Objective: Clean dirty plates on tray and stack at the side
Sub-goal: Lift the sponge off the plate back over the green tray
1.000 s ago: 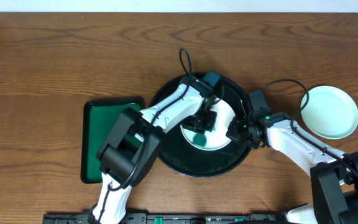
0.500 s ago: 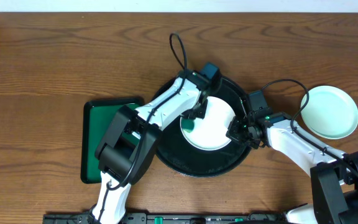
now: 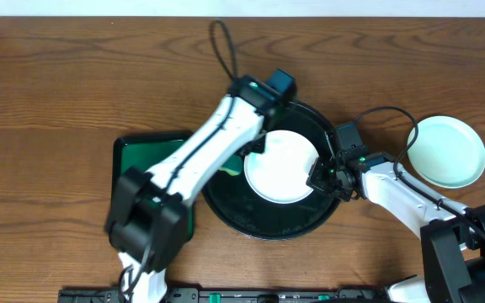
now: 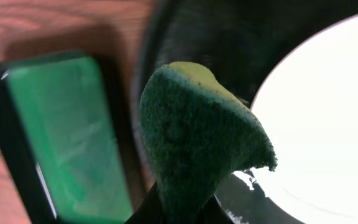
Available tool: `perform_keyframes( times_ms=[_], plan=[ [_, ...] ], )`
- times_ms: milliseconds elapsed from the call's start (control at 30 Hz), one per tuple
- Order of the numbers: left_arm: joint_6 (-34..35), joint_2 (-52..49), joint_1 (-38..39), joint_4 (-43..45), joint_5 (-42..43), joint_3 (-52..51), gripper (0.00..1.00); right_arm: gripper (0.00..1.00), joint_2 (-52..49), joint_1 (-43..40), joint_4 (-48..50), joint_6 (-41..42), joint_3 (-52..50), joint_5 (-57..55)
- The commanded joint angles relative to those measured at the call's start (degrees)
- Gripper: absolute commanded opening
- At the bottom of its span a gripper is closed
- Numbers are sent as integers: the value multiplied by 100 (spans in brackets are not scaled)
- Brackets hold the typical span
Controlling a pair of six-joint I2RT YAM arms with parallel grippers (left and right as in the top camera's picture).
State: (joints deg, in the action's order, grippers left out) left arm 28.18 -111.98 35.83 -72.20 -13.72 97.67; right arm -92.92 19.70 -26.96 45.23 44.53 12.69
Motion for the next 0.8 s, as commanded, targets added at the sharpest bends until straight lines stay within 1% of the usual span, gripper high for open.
perform_keyframes(
  times_ms=[0,100,233,433,467,567,667,767],
  plan=[
    [498,448,-461,-212,-151,122,7,2,-59,-85,-179,-343,-177,-422],
    [442,634,-942,-232,238,79,7,2,55,-85,-184,-557,-177,-424],
    [251,645,-1705,-208,962,-50,7,2,297,-85,-186,-828,-177,-422],
    [-37,645,-2846,330,2166,-881,7,2,798,-85,-267,-1692,-173,-372],
    [-262,645,-3108,522,2337,-1226,7,1,973,-85,-308,-1875,-170,-352],
    [-688,645,-3274,632,2332,-1611,7,2,1316,33,-328,-2271,-166,-317],
    [-717,645,-3281,632,2337,-1698,7,2,1628,310,-319,-2544,-166,-415],
    [-715,656,-3265,634,2337,-1698,7,2,1858,643,-358,-2562,-160,-761]
  ],
)
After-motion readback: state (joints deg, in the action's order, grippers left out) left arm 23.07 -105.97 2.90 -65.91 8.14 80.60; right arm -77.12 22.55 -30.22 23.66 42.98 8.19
